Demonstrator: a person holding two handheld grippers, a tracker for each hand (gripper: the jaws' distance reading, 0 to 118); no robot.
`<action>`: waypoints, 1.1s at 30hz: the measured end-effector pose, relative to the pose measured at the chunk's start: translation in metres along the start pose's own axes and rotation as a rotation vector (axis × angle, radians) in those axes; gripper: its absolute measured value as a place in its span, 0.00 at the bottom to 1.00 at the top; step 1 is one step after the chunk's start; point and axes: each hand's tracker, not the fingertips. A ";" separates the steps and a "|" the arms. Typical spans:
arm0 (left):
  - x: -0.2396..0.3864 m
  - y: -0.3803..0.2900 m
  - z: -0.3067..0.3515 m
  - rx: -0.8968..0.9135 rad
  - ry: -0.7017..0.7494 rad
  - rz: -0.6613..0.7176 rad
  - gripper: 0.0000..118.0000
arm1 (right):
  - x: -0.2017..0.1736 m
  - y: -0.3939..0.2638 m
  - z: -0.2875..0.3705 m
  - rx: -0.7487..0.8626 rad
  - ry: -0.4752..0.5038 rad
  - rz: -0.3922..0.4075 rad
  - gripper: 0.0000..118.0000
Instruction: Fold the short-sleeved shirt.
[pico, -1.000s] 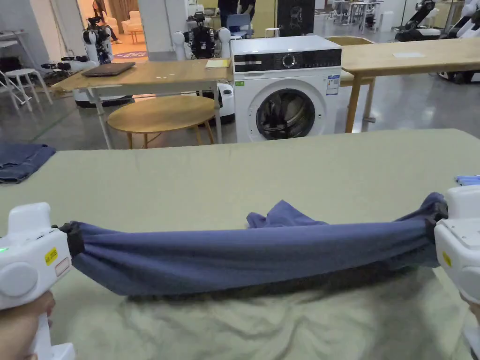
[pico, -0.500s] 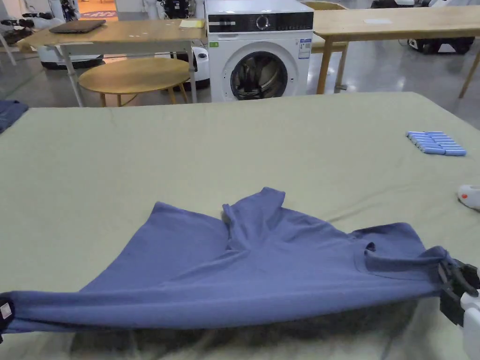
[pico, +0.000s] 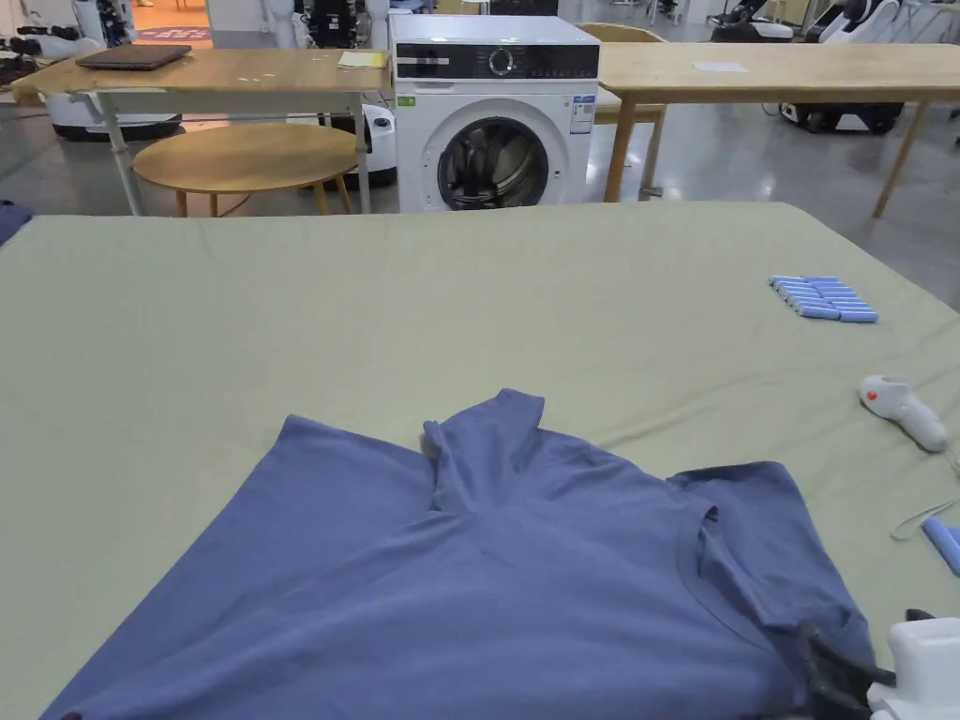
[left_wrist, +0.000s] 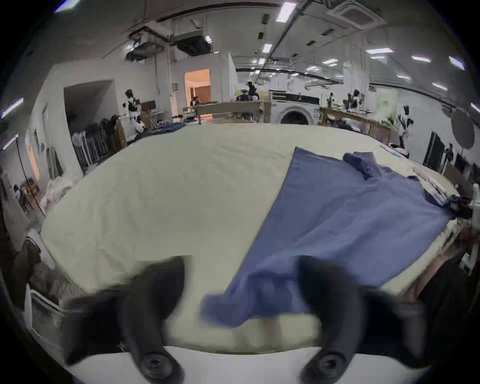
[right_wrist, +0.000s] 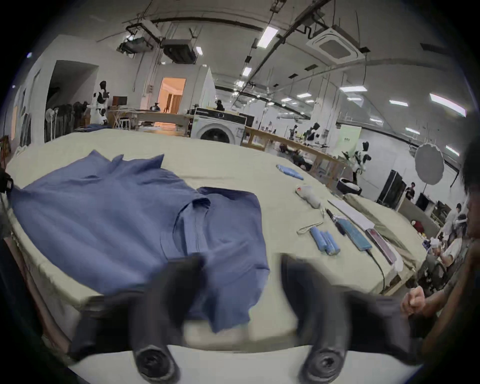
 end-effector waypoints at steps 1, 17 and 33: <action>0.004 0.007 0.011 0.055 0.047 -0.008 0.97 | 0.002 0.003 0.007 0.008 0.008 -0.021 0.93; 0.047 0.055 0.118 0.447 0.042 0.061 0.00 | -0.103 0.098 0.096 0.290 0.354 -0.175 0.00; -0.062 -0.009 0.006 -0.054 -0.050 0.456 0.97 | -0.136 0.089 0.069 0.126 0.414 -0.064 0.00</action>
